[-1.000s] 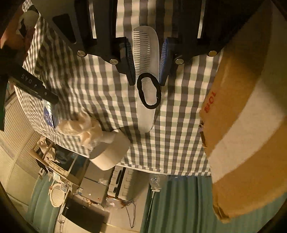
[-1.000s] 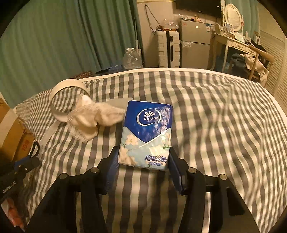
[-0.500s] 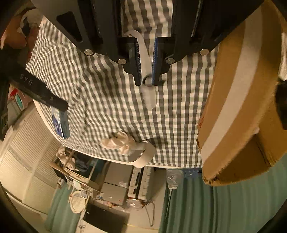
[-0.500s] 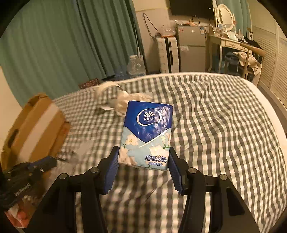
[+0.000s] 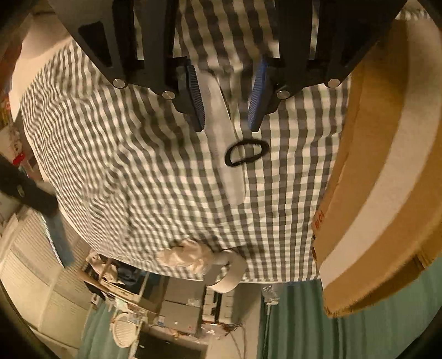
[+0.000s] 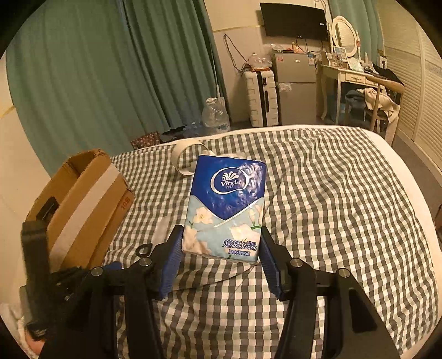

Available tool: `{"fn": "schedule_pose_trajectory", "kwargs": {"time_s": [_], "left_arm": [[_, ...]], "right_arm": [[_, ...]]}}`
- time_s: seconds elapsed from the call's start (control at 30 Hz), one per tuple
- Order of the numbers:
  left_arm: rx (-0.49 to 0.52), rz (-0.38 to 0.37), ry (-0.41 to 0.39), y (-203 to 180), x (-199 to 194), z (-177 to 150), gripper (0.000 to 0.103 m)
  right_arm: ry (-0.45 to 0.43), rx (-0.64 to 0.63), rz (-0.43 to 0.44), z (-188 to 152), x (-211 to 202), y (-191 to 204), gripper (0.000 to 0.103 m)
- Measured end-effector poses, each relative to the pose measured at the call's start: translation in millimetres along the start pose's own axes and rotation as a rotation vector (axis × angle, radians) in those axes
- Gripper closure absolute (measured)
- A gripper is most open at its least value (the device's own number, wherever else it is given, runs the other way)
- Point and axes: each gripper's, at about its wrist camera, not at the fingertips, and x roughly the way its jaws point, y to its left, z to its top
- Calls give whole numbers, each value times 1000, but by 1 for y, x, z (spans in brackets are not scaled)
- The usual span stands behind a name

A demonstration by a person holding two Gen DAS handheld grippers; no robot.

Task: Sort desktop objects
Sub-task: 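Drop hair tie into cardboard box with left tool while right tool drops tissue pack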

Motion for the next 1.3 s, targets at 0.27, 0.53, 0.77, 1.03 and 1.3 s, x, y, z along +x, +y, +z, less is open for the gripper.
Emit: {"fn": "schedule_pose_trajectory", "kwargs": {"time_s": [0.27,0.53,0.77,1.03,1.3], "left_arm": [[-86,-60,51,22,42,12,101],[-36,-82,-106,12,-9,16,101],[-26,-147,-202,10,-73,25,101],[-20,-166,-352,38,-177,55,101],[-46,-48,-362,119,-221,80,101]], "right_arm": [[77,32,10,-5,39,-19,50],[83,6,29,-8,37,-12,50],[15,-62,59,-2,-10,26,50],[-47,-187,111,8,-64,108,50],[-38,-304,281,34,-59,213,50]]}}
